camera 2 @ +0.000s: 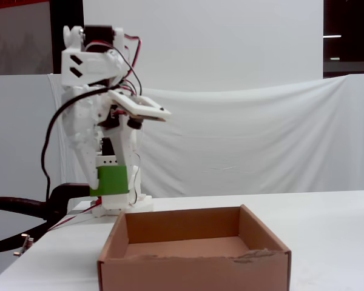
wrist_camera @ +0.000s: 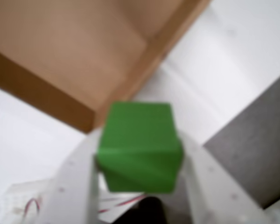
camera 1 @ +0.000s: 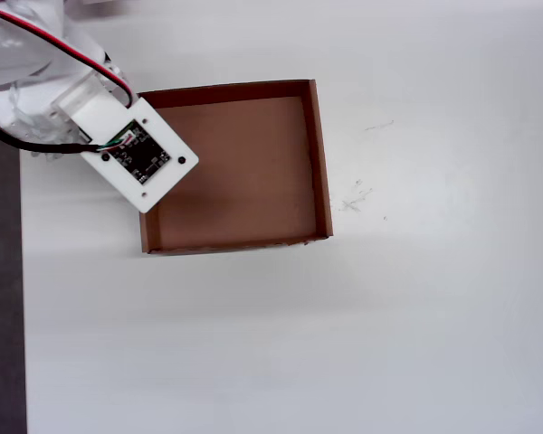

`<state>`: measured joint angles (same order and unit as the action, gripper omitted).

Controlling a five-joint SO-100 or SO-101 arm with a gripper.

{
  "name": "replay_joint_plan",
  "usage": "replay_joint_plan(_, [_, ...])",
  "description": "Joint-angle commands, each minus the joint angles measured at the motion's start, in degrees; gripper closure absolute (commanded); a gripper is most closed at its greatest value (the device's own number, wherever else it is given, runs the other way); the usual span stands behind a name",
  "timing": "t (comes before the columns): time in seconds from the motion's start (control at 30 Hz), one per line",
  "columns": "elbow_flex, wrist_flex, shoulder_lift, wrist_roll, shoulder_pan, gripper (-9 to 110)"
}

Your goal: Grasp a green cube and put it in a box.

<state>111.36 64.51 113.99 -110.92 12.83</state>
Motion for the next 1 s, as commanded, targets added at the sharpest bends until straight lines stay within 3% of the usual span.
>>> replay_joint_plan(0.0, [-2.99,-0.62,-0.97,-0.79,1.93,88])
replay_joint_plan(0.97, [-12.74,-1.93,-20.65,-0.79,10.99,86])
